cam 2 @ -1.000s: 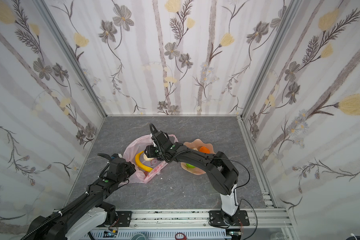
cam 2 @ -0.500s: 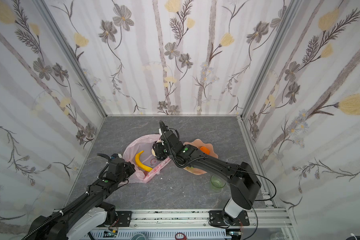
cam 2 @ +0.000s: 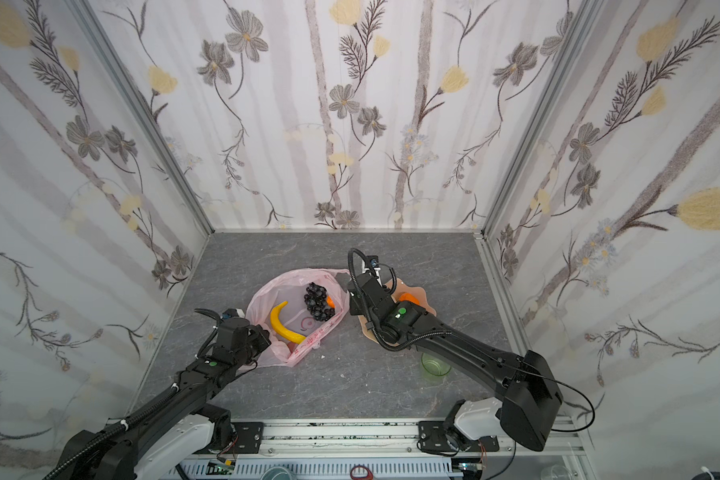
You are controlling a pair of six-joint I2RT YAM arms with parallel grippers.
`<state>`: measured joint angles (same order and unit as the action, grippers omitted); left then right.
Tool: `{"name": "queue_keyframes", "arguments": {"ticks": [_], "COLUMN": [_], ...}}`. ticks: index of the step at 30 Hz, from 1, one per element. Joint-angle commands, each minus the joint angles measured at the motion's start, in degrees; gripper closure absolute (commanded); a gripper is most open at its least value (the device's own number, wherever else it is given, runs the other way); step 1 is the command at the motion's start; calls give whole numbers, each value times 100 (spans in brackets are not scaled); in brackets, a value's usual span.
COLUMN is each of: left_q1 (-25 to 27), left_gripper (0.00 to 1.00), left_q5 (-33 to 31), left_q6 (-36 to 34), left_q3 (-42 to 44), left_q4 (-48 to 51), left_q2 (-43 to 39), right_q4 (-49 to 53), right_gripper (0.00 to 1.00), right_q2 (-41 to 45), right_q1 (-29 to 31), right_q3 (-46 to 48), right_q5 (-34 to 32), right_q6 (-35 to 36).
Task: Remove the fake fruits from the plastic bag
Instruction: 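Lift the cream pear out with the right gripper toward the peach plate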
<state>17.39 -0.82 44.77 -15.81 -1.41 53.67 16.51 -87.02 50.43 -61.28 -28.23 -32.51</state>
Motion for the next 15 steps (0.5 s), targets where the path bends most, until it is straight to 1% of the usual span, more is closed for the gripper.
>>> {"name": "queue_keyframes", "arguments": {"ticks": [1,7,12,15], "left_q1": [-14,-21,-23,-32], "left_gripper": [91,91,91,91], "left_q5": [-32,173,159,163], "left_q6": [-13,5,47,49], "left_q3": [33,-57,-98,-102], "left_q4": [-226,-263,-281,-298], "left_q2": [34,112,179,205], "right_q4": [-55,-577,-860,-1131], "right_gripper": [47,47,47,47], "right_q2": [56,-41,-320,-396], "right_q1": [18,63,80,89], "right_q3": [192,656,763,840], "right_q5": [-559,-890,-1158,-1192], "right_q6": [-316,-540,-564,-531]}}
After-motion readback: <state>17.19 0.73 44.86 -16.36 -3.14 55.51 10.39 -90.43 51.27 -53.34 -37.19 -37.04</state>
